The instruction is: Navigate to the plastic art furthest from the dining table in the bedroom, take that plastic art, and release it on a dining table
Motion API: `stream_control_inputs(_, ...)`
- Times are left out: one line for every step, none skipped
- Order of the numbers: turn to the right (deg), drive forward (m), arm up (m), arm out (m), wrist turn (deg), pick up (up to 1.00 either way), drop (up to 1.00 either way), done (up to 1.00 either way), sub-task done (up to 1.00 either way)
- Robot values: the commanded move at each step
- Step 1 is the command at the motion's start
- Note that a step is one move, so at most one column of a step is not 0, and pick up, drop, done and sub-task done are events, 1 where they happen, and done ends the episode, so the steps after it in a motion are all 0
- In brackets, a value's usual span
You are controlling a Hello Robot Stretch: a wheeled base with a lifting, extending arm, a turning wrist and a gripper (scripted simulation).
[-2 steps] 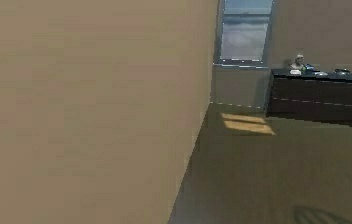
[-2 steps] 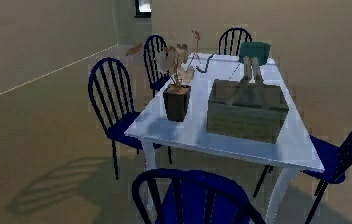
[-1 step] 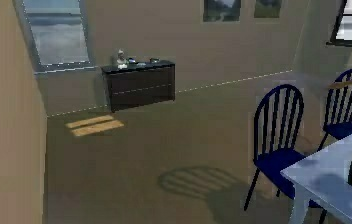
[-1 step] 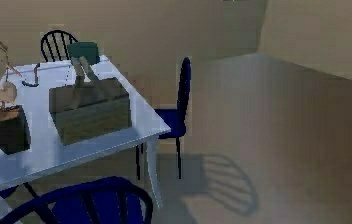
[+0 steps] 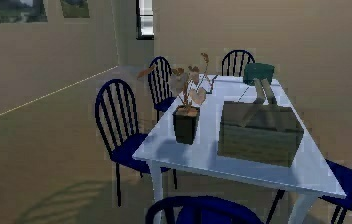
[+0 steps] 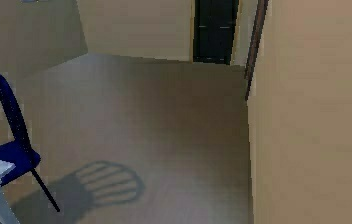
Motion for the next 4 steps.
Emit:
stream_control_inputs(15.0, 0.00, 0.00, 0.00, 0.0, 0.00, 0.00, 0.00, 0.00)
stream_control_inputs(0.0, 0.05, 0.00, 0.00, 0.0, 0.00, 0.00, 0.00, 0.00)
stream_control_inputs(-45.0, 0.00, 0.00, 0.00, 0.0, 0.00, 0.00, 0.00, 0.00)
stream_control_inputs(-45.0, 0.00, 0.00, 0.00, 0.0, 0.00, 0.00, 0.00, 0.00)
